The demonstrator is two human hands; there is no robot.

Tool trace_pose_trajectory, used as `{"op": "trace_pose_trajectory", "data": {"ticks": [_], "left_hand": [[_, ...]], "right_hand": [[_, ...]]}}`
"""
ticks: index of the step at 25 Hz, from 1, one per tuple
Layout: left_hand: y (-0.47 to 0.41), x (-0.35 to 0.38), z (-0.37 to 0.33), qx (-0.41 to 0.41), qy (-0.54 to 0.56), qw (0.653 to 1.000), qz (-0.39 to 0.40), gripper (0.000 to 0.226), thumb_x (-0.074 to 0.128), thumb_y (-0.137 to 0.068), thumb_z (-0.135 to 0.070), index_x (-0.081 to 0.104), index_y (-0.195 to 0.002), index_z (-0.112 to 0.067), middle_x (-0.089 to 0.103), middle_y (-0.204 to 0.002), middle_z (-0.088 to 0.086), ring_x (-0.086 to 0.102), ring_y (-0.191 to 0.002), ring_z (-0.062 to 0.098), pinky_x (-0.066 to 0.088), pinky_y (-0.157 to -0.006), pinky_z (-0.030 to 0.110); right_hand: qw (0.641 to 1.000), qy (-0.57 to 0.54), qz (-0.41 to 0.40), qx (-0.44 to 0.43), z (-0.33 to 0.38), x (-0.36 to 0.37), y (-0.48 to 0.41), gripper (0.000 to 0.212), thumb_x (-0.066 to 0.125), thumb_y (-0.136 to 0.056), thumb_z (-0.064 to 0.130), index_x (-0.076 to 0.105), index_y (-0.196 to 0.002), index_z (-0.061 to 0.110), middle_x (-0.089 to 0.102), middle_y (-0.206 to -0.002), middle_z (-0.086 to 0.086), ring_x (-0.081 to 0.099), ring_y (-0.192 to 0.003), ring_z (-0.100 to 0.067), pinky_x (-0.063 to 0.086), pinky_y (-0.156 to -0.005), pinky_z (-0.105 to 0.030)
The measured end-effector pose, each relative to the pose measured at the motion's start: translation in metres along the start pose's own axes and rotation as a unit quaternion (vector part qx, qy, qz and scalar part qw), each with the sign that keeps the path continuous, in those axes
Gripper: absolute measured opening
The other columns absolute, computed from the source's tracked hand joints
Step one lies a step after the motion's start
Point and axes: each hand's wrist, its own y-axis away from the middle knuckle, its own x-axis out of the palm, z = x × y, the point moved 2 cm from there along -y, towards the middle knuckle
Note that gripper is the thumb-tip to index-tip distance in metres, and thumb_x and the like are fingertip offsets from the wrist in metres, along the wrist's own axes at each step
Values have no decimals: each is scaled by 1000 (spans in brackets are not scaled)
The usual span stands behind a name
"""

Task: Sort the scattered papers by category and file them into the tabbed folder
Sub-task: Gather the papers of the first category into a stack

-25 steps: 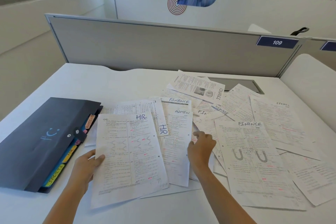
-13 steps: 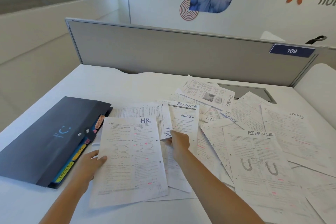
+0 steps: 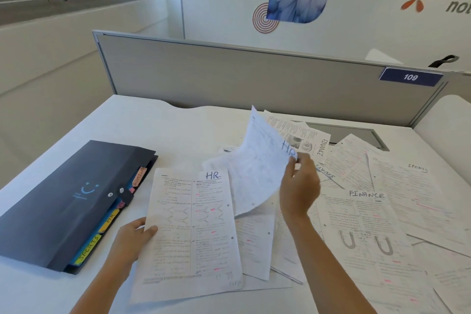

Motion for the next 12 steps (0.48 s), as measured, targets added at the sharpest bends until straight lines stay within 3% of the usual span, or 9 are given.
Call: {"op": "trace_pose_trajectory", "data": {"ticks": [5,8,12], "left_hand": [[3,20,-9,12,-17,999,24,36,56,-93,-11,53,-129,-13,66,-108,10,68,-85,30,56,-75,44],[7,29,-15,16,-51,998,32,19,44,-100,-18,56,-113,-17,69,-98,8,68,-88,29,52,-89,47],[6,34,-16,-11,-55,997,52,42,32,-102,-35,63,-97,-8,69,-102,20,66,-96,38,50,-94,52]], "right_hand": [[981,-64,-122,-134,28,-55,-40,29,47,-98,26,68,-96,5,73,-85,-6,67,-65,-19,31,-56,-6],[973,-131,-147,-124,49,-78,-54,20,57,-95,21,68,-95,4,72,-83,-5,61,-59,-14,33,-55,0],[967,-208,-128,-73,66,-81,-59,17,61,-92,22,68,-92,7,63,-82,11,51,-57,-5,38,-51,-7]]}}
